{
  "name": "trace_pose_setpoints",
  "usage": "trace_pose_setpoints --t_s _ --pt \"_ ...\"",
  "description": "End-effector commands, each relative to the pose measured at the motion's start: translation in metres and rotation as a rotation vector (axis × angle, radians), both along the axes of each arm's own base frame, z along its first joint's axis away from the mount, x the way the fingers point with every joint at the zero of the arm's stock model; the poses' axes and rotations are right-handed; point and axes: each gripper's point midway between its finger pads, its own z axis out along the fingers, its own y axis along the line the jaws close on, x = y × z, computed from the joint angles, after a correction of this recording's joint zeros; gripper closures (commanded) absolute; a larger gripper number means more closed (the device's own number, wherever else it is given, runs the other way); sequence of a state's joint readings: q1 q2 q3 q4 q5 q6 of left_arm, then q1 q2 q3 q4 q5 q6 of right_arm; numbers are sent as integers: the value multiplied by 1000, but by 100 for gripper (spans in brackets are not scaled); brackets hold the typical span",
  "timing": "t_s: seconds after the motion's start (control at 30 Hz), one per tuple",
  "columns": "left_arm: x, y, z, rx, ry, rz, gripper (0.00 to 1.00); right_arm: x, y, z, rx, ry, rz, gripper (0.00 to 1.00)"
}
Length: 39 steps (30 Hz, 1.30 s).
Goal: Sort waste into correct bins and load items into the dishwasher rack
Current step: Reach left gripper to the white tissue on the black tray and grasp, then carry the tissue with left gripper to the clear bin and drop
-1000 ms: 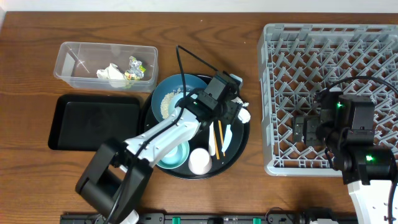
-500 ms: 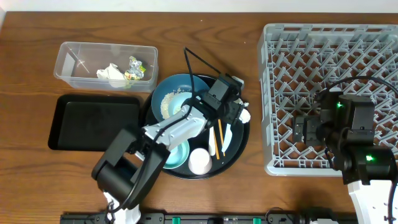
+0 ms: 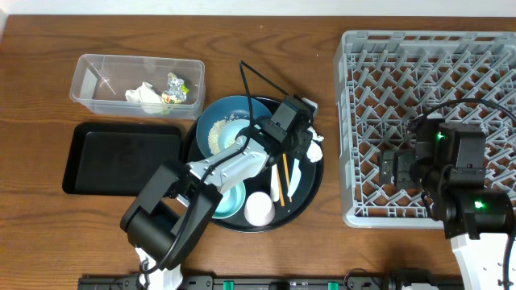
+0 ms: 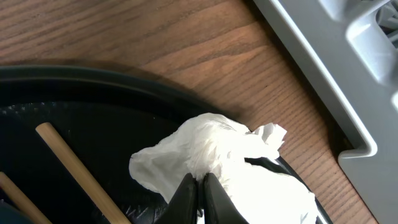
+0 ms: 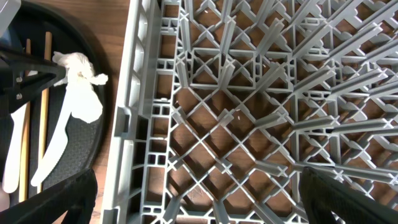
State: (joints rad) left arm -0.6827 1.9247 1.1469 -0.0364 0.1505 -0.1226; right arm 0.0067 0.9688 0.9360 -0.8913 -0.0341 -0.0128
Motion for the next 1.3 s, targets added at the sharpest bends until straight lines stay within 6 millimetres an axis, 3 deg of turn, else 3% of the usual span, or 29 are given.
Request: trace_pose_setpoints --t_s 0.0,0.1,0.17,0.33,0.53,0.73,0.9,1.1,1.27 --pt "3 1 -6 16 1 -1 94 3 -1 7 12 -18 -10 1" --pt "3 1 -4 13 -4 0 94 3 -1 7 12 -18 -10 1" --pt "4 1 8 0 -20 0 94 3 -1 7 12 -18 -10 1" --pt "10 7 64 -48 -120 22 94 3 -1 7 12 -18 -10 1" --pt "27 40 126 -88 -242 107 94 3 -1 7 12 -18 -10 1" --pt "69 130 158 -20 -346 352 94 2 -1 7 11 -16 -10 1" --pt "99 228 157 18 -348 567 94 2 -1 7 11 -15 -10 1" --pt "109 334 160 49 -361 794 94 2 -1 6 11 -14 -10 1" --pt "106 372 157 60 -349 870 94 3 3 7 34 -17 -9 1"
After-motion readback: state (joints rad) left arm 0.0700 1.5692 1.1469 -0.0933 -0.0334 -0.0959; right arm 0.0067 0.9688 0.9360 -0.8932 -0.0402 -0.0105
